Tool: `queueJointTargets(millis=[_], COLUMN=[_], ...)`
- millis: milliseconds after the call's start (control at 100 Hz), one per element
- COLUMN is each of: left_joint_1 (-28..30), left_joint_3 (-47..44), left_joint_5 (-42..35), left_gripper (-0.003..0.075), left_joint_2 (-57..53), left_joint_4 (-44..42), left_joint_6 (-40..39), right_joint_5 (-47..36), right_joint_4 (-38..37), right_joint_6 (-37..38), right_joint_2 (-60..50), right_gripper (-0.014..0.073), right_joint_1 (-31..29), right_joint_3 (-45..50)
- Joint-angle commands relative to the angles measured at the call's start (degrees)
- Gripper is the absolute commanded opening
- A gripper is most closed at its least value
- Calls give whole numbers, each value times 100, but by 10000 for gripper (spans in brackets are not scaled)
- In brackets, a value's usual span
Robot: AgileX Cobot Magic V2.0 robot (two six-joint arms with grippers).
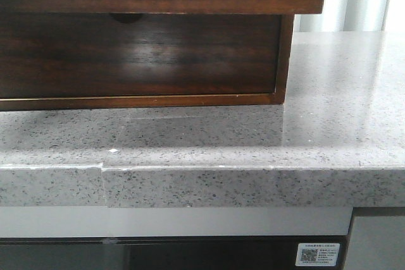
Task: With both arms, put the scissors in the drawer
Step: 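Pull the drawer open toward the robot with the left gripper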
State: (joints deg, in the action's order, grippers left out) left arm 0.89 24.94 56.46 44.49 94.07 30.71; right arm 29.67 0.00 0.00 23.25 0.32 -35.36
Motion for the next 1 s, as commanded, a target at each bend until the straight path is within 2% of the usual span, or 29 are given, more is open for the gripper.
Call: queueJointTargets(millis=[0,370,650,860,990], left_joint_1=[-10,-10,-10,-10,-10], left_joint_3=[289,289,289,289,289], left_joint_5=[607,493,408,408,408], left_gripper=[-20,3,159,369,391], left_joint_2=[-241,-241,-241,-241,-241], left_joint_4=[-300,-412,-466,-795,-1033], left_joint_6=[969,969,969,969,969], right_joint_5=[-434,-434,-434,-434,-434], right_joint_4=[-36,-36,-36,-36,-36], right_joint_6=[0,0,0,0,0], right_joint_2=[80,80,85,231,296], right_gripper=[535,535,535,535,535], right_joint_1=[-37,-37,-37,-37,-37], right_joint_3=[-205,-205,-205,-205,-205])
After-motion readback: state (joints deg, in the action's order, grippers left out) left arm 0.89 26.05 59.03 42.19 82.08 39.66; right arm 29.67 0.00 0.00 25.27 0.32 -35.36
